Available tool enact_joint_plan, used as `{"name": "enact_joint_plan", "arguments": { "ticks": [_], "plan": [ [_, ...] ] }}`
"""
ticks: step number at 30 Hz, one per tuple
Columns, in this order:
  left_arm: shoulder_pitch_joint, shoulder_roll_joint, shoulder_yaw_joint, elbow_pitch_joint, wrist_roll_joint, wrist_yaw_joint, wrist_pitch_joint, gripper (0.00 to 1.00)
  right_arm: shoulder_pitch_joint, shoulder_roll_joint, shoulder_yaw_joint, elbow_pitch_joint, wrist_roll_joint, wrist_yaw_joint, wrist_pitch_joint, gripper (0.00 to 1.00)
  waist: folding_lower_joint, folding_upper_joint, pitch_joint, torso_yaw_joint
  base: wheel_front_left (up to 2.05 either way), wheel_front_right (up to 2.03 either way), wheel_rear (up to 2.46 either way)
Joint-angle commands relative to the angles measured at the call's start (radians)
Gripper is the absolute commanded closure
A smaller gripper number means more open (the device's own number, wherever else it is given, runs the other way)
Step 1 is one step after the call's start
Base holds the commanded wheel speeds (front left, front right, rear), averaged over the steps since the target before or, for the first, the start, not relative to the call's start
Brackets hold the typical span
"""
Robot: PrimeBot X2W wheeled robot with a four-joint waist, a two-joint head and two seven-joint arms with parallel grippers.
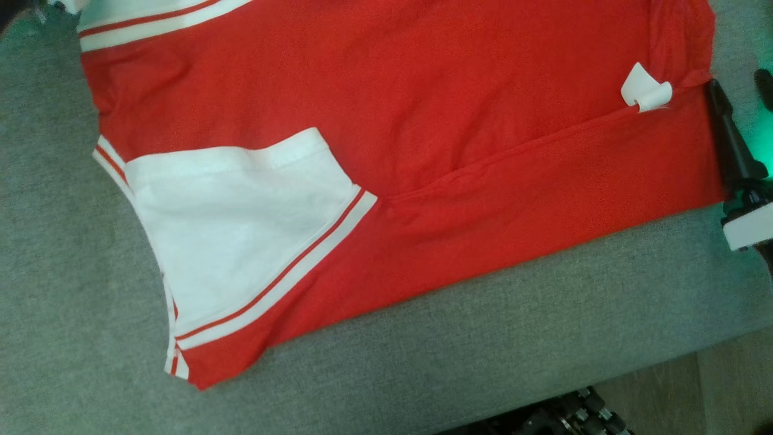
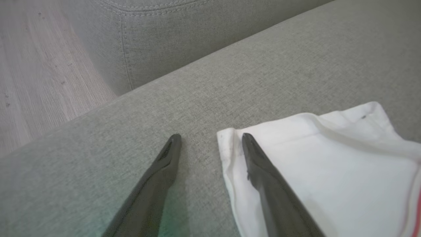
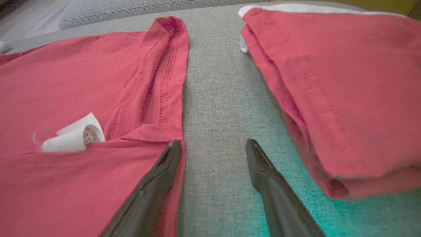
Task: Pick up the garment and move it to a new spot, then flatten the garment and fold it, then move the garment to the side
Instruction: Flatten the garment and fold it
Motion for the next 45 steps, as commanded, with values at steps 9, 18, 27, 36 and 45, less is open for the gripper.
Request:
{"name": "enact_joint_plan", "arguments": {
  "ticks": [9, 18, 27, 36, 45],
  "plan": [
    [-0.078, 0.065, -0.037, -0.074, -0.05, 0.002, -0.021, 1.0, -0.036, -0.041, -0.004, -0.014, 0.016, 0.007, -0.027, 0.0, 0.0001, 0.0, 0.014, -0.002, 0.0, 0.0, 0.0],
    [-0.121, 0.053, -0.113, -0.119, -0.093, 0.002, -0.093, 1.0, -0.27, -0.048, 0.063, -0.065, 0.17, 0.007, 0.204, 0.0, 0.0001, 0.0, -0.01, 0.044, 0.0, 0.0, 0.0],
    [-0.157, 0.033, -0.174, -0.155, -0.124, 0.002, -0.153, 1.0, -0.448, -0.003, 0.105, 0.139, 0.119, 0.007, 0.365, 0.0, 0.0001, 0.0, -0.019, 0.098, 0.0, 0.0, 0.0],
    [-0.175, 0.025, -0.205, -0.17, -0.135, 0.002, -0.187, 1.0, -0.521, 0.027, 0.094, 0.255, 0.074, 0.007, 0.331, 0.57, 0.0001, 0.0, -0.018, 0.121, 0.0, 0.0, 0.0],
    [-0.184, 0.032, -0.215, -0.171, -0.102, 0.002, -0.252, 1.0, -0.546, 0.038, 0.07, 0.298, 0.091, 0.007, 0.267, 1.0, 0.0001, 0.0, -0.031, 0.129, 0.0, 0.0, 0.0]
  ]
}}
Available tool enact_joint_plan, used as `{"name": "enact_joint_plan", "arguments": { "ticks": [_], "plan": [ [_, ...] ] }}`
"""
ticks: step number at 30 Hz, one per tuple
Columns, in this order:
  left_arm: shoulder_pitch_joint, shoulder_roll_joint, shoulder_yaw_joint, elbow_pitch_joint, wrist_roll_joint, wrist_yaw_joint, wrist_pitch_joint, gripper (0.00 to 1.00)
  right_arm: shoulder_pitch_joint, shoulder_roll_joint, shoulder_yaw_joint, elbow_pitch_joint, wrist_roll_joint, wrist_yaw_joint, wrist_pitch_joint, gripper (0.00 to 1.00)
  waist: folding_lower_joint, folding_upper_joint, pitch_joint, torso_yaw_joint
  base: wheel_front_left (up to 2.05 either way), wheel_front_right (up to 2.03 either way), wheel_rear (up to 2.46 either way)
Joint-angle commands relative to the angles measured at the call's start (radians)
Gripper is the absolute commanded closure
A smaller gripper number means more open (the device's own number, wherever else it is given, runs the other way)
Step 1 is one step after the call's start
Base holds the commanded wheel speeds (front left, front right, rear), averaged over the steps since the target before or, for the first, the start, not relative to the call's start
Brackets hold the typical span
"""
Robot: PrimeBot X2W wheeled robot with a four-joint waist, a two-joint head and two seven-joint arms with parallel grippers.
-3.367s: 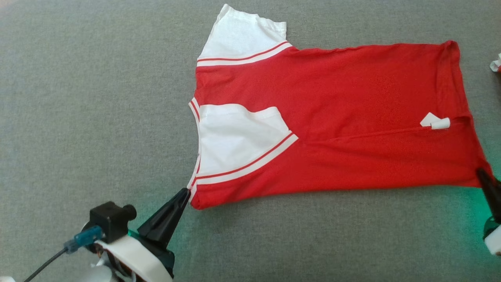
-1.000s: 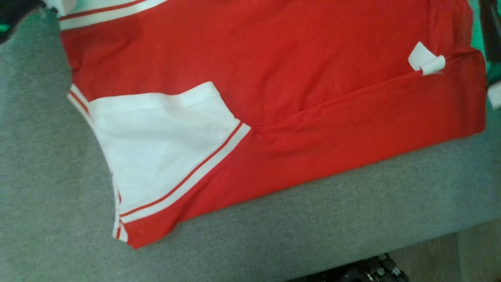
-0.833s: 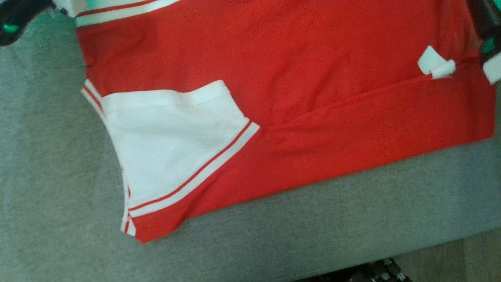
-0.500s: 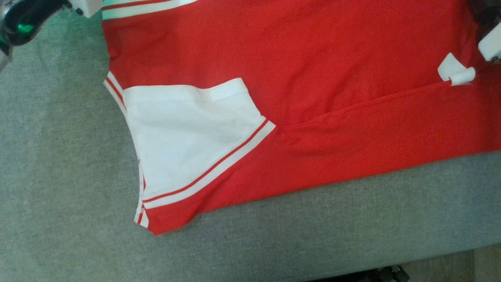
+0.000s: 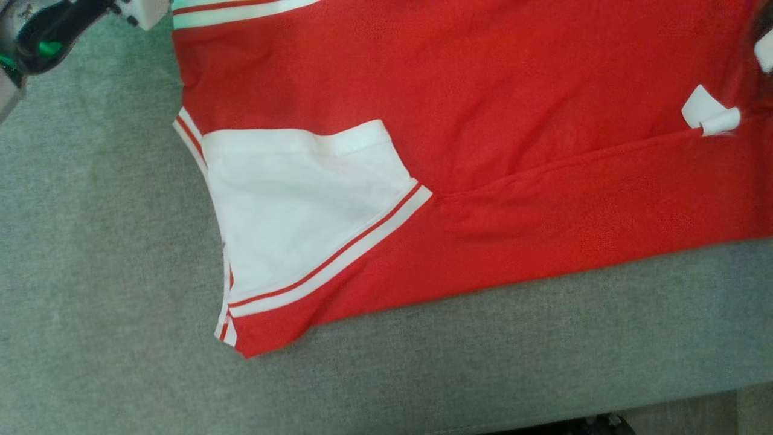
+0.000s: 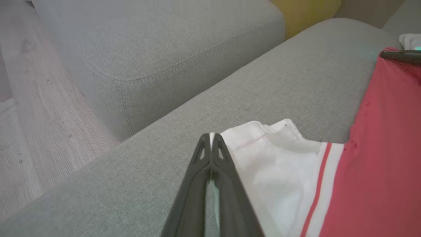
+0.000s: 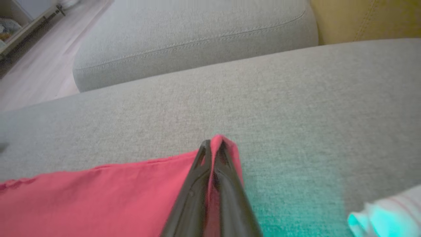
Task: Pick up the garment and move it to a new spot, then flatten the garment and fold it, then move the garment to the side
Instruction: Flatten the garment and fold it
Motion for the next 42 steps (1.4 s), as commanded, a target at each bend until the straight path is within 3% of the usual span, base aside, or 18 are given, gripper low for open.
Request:
{"name": "enact_joint_plan", "arguments": {
  "ticks": [1, 9, 14, 21, 28, 37, 42],
  "plan": [
    [-0.066, 0.029, 0.043, -0.015, 0.011, 0.002, -0.038, 1.0, -0.008, -0.014, -0.018, -0.023, 0.019, 0.007, -0.026, 1.0, 0.0, 0.0, -0.008, 0.004, 0.0, 0.0, 0.0],
    [-0.092, 0.04, 0.042, -0.032, -0.011, 0.002, -0.185, 1.0, 0.016, -0.05, -0.056, -0.062, 0.103, 0.007, -0.074, 1.0, 0.0, 0.0, -0.045, 0.032, 0.0, 0.0, 0.0],
    [-0.064, 0.085, 0.041, -0.111, -0.033, 0.002, -0.258, 1.0, 0.096, -0.109, -0.071, -0.115, 0.15, 0.007, -0.074, 1.0, 0.0, 0.0, -0.081, 0.062, 0.0, 0.0, 0.0],
    [0.109, 0.176, 0.04, -0.273, -0.017, 0.002, -0.344, 1.0, 0.278, -0.175, -0.135, -0.161, 0.188, 0.007, -0.076, 1.0, 0.0, 0.0, -0.153, 0.118, 0.0, 0.0, 0.0],
    [0.288, 0.231, 0.04, -0.392, -0.012, 0.002, -0.428, 1.0, 0.423, -0.191, -0.205, -0.205, 0.181, 0.007, -0.089, 1.0, 0.0, 0.0, -0.198, 0.164, 0.0, 0.0, 0.0],
    [0.492, 0.287, 0.04, -0.543, 0.041, 0.078, -0.482, 1.0, 0.622, -0.198, -0.287, -0.294, 0.169, 0.007, -0.12, 1.0, 0.0, 0.0, -0.216, 0.188, 0.0, 0.0, 0.0],
    [0.597, 0.277, 0.04, -0.598, 0.079, 0.123, -0.495, 1.0, 0.694, -0.186, -0.306, -0.334, 0.142, 0.007, -0.127, 1.0, 0.0, 0.0, -0.22, 0.179, 0.0, 0.0, 0.0]
  ]
}}
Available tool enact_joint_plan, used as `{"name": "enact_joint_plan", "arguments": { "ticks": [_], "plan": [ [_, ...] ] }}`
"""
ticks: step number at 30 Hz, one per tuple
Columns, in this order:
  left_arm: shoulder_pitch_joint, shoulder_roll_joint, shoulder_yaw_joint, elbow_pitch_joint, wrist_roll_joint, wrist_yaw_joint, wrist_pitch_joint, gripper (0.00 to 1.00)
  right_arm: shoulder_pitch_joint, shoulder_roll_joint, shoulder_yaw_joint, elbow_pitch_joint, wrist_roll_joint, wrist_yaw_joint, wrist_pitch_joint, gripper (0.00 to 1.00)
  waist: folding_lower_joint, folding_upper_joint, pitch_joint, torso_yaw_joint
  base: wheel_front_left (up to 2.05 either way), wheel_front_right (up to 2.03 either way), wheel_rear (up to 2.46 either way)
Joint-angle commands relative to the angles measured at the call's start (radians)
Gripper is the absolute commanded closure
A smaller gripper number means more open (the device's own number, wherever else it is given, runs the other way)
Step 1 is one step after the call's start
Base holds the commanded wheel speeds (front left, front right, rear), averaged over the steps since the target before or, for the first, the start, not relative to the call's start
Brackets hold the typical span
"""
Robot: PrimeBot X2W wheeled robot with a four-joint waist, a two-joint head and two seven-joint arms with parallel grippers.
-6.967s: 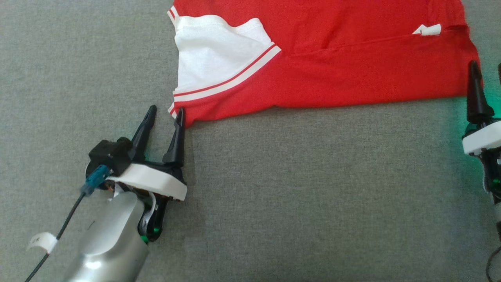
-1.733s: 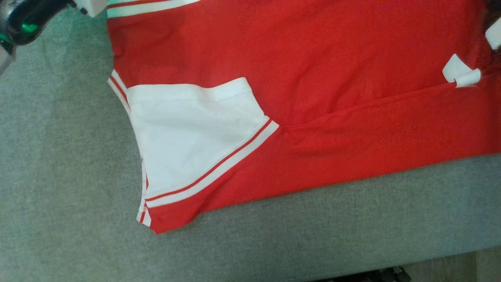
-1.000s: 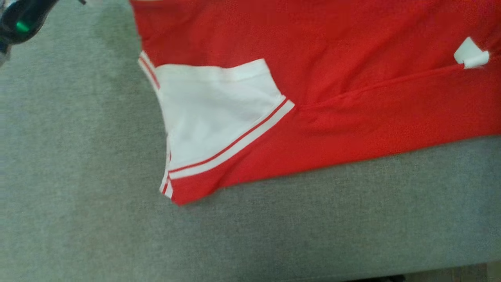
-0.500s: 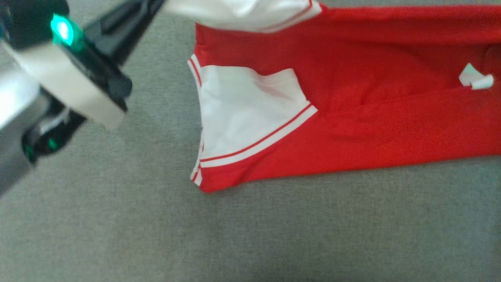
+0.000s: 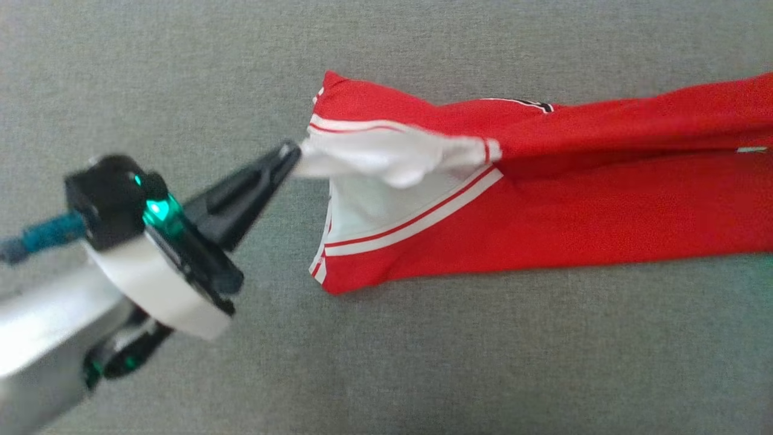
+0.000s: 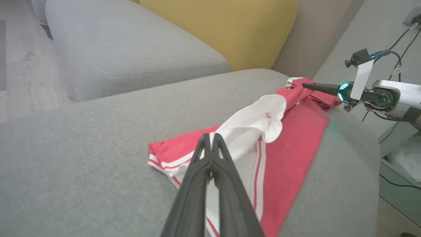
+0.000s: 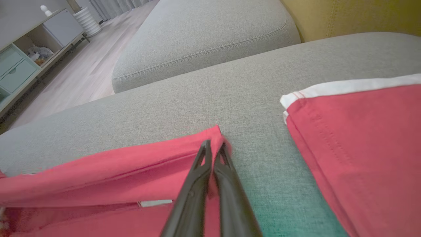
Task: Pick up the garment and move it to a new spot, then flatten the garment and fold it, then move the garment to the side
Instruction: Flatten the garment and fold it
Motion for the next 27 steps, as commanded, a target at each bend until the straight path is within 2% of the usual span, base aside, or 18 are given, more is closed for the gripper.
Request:
{"name": "enact_joint_plan", "arguments": {
  "ticks": [1, 4, 10, 11, 12, 13, 14, 15, 16, 17, 21, 23, 27],
  "plan": [
    [0.035, 0.031, 0.049, -0.029, 0.022, 0.017, -0.014, 1.0, 0.037, -0.031, -0.012, -0.04, -0.018, 0.007, -0.013, 1.0, 0.0001, -0.0001, -0.001, -0.005, 0.0, 0.0, 0.0],
    [0.097, 0.0, 0.049, -0.025, 0.039, 0.038, -0.017, 1.0, 0.055, -0.013, -0.018, -0.046, -0.03, 0.007, -0.018, 1.0, 0.0001, -0.0001, 0.0, -0.008, 0.0, 0.0, 0.0],
    [0.165, -0.064, 0.053, 0.035, 0.045, 0.053, -0.025, 1.0, 0.083, 0.008, -0.022, -0.027, -0.04, 0.007, -0.017, 1.0, 0.0001, -0.0001, 0.005, -0.004, 0.0, 0.0, 0.0],
    [0.175, -0.08, 0.058, 0.051, 0.05, 0.055, -0.027, 1.0, 0.087, 0.012, -0.021, -0.025, -0.04, 0.007, -0.018, 0.96, 0.0001, -0.0001, 0.006, -0.003, 0.0, 0.0, 0.0],
    [0.185, -0.097, 0.067, 0.067, 0.054, 0.057, -0.028, 1.0, 0.09, 0.018, -0.022, -0.019, -0.04, 0.007, -0.02, 0.86, 0.0001, -0.0001, 0.005, -0.002, 0.0, 0.0, 0.0],
    [0.194, -0.115, 0.077, 0.082, 0.061, 0.06, -0.029, 1.0, 0.092, 0.023, -0.021, -0.014, -0.041, 0.007, -0.022, 0.67, 0.0001, -0.0001, 0.003, 0.0, 0.0, 0.0, 0.0],
    [0.205, -0.134, 0.094, 0.095, 0.068, 0.063, -0.029, 0.86, 0.095, 0.029, -0.019, -0.009, -0.043, 0.007, -0.025, 0.21, 0.0001, -0.0001, 0.001, 0.001, 0.0, 0.0, 0.0],
    [0.218, -0.155, 0.119, 0.107, 0.078, 0.067, -0.029, 0.73, 0.096, 0.035, -0.019, -0.004, -0.042, 0.007, -0.029, 0.09, 0.0001, -0.0001, -0.003, 0.002, 0.0, 0.0, 0.0],
    [0.233, -0.175, 0.144, 0.119, 0.094, 0.069, -0.029, 0.28, 0.099, 0.043, -0.021, 0.002, -0.04, 0.007, -0.033, 0.0, 0.0001, -0.0001, -0.008, 0.003, 0.0, 0.0, 0.0],
    [0.253, -0.195, 0.173, 0.132, 0.106, 0.074, -0.03, 0.0, 0.102, 0.052, -0.022, 0.006, -0.038, 0.007, -0.038, 0.0, 0.0001, -0.0001, -0.014, 0.003, 0.0, 0.0, 0.0],
    [0.338, -0.277, 0.305, 0.171, 0.213, 0.12, -0.03, 0.0, 0.137, 0.08, -0.038, 0.012, -0.052, 0.007, -0.079, 0.0, 0.0001, -0.0001, -0.048, 0.006, 0.0, 0.0, 0.0],
    [0.39, -0.321, 0.38, 0.185, 0.289, 0.164, -0.03, 0.0, 0.166, 0.096, -0.05, 0.006, -0.067, 0.007, -0.103, 0.0, 0.0001, -0.0001, -0.068, 0.01, 0.0, 0.0, 0.0],
    [0.524, -0.46, 0.589, 0.171, 0.403, 0.227, -0.03, 0.0, 0.208, 0.136, -0.084, -0.006, -0.094, 0.007, -0.136, 0.0, 0.0001, -0.0001, -0.099, 0.027, 0.0, 0.0, 0.0]
  ]
}}
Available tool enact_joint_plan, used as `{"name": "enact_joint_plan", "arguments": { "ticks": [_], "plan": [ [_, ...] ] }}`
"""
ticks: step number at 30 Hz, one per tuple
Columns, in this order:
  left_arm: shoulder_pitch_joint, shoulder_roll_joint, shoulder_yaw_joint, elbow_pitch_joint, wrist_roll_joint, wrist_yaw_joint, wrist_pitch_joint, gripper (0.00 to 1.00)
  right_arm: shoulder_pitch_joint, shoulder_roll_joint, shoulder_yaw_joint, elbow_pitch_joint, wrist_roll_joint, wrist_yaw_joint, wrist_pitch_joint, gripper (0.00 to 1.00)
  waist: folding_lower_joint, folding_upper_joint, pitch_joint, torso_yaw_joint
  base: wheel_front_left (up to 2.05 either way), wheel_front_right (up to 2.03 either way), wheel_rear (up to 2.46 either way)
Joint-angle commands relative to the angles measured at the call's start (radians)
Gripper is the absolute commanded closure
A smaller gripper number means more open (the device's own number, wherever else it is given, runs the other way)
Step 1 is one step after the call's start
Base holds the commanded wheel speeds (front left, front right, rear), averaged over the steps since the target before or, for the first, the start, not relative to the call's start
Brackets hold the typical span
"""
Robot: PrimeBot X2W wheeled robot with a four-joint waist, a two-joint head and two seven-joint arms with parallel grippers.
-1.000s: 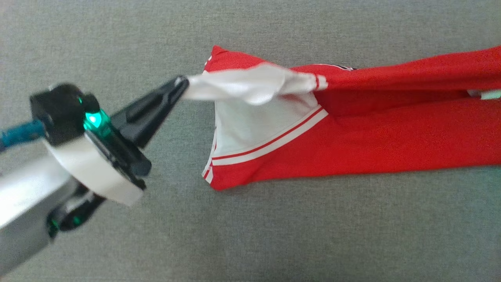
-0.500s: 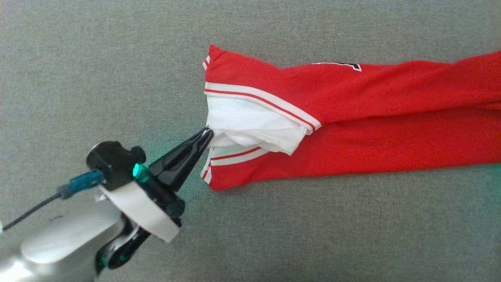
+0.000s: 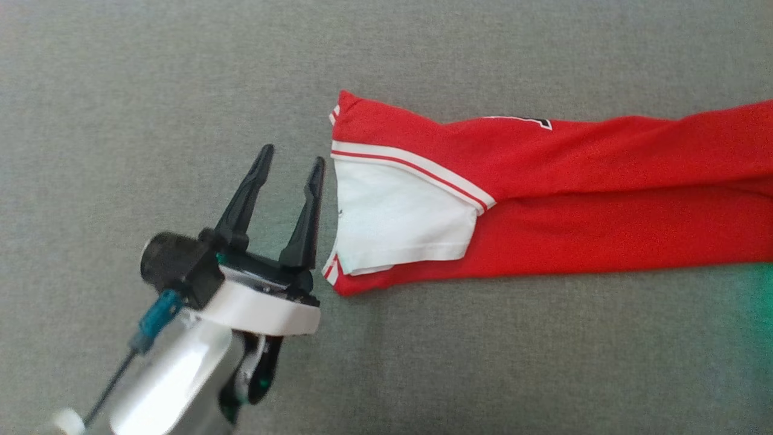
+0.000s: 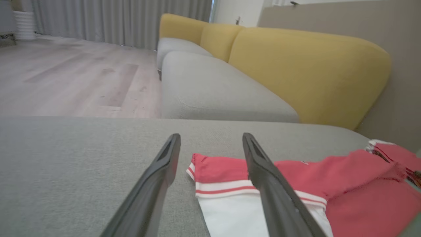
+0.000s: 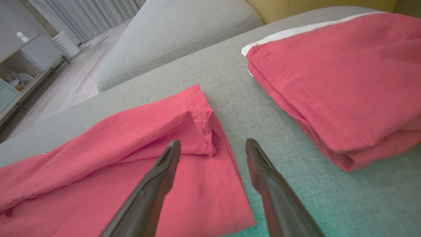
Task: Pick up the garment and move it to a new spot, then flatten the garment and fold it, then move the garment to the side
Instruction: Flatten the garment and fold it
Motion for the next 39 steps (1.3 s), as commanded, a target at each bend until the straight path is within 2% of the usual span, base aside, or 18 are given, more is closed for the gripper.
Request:
{"name": "enact_joint_plan", "arguments": {
  "ticks": [1, 6, 9, 12, 16, 17, 18, 19, 20, 28, 34, 36, 39],
  "plan": [
    [0.033, -0.019, 0.094, -0.033, 0.042, 0.009, -0.009, 0.0, 0.006, -0.018, -0.008, -0.028, -0.012, 0.007, -0.011, 0.0, 0.0001, -0.0001, -0.018, 0.015, 0.0, 0.0, 0.0],
    [0.174, -0.195, 0.319, -0.048, 0.22, 0.021, -0.009, 0.0, -0.03, 0.016, -0.05, 0.021, -0.067, 0.007, 0.005, 0.0, 0.0001, -0.0001, -0.043, 0.05, 0.0, 0.0, 0.0],
    [0.237, -0.271, 0.392, -0.059, 0.336, 0.008, -0.009, 0.0, -0.071, 0.031, -0.082, 0.084, -0.114, 0.007, 0.029, 0.0, 0.0001, -0.0001, -0.054, 0.073, 0.0, 0.0, 0.0],
    [0.287, -0.323, 0.423, -0.066, 0.423, -0.019, -0.009, 0.0, -0.099, 0.047, -0.119, 0.162, -0.164, 0.007, 0.07, 0.0, 0.0001, -0.0001, -0.062, 0.098, 0.0, 0.0, 0.0],
    [0.33, -0.361, 0.437, -0.074, 0.482, -0.052, -0.009, 0.0, -0.106, 0.07, -0.145, 0.247, -0.197, 0.007, 0.165, 0.0, 0.0001, -0.0001, -0.073, 0.122, 0.0, 0.0, 0.0],
    [0.337, -0.366, 0.44, -0.075, 0.49, -0.058, -0.009, 0.0, -0.102, 0.077, -0.139, 0.253, -0.196, 0.007, 0.193, 0.05, 0.0001, -0.0001, -0.075, 0.124, 0.0, 0.0, 0.0],
    [0.342, -0.37, 0.445, -0.076, 0.494, -0.063, -0.009, 0.0, -0.098, 0.085, -0.134, 0.25, -0.19, 0.007, 0.214, 0.29, 0.0001, -0.0001, -0.078, 0.125, 0.0, 0.0, 0.0],
    [0.346, -0.372, 0.449, -0.077, 0.498, -0.068, -0.009, 0.0, -0.095, 0.091, -0.132, 0.243, -0.183, 0.007, 0.225, 0.62, 0.0001, -0.0001, -0.08, 0.125, 0.0, 0.0, 0.0],
    [0.348, -0.374, 0.455, -0.079, 0.502, -0.071, -0.009, 0.0, -0.093, 0.095, -0.13, 0.234, -0.177, 0.007, 0.232, 1.0, 0.0001, -0.0001, -0.084, 0.122, 0.0, 0.0, 0.0],
    [0.361, -0.378, 0.497, -0.085, 0.523, -0.089, -0.009, 0.0, -0.081, 0.071, -0.178, 0.167, -0.177, 0.007, 0.185, 1.0, 0.0001, -0.0001, -0.111, 0.072, 0.0, 0.0, 0.0],
    [0.371, -0.379, 0.513, -0.075, 0.518, -0.11, -0.009, 0.0, -0.076, 0.007, -0.229, 0.109, -0.16, 0.007, 0.209, 1.0, 0.0001, -0.0001, -0.134, 0.016, 0.0, 0.0, 0.0],
    [0.373, -0.379, 0.514, -0.07, 0.52, -0.114, -0.009, 0.0, -0.083, 0.008, -0.228, 0.06, -0.125, 0.007, 0.231, 1.0, 0.0001, -0.0001, -0.142, 0.004, 0.0, 0.0, 0.0],
    [0.375, -0.379, 0.512, -0.062, 0.515, -0.121, -0.009, 0.0, -0.097, 0.044, -0.213, -0.062, -0.025, 0.007, 0.274, 1.0, 0.0001, -0.0001, -0.152, -0.005, 0.0, 0.0, 0.0]
  ]
}}
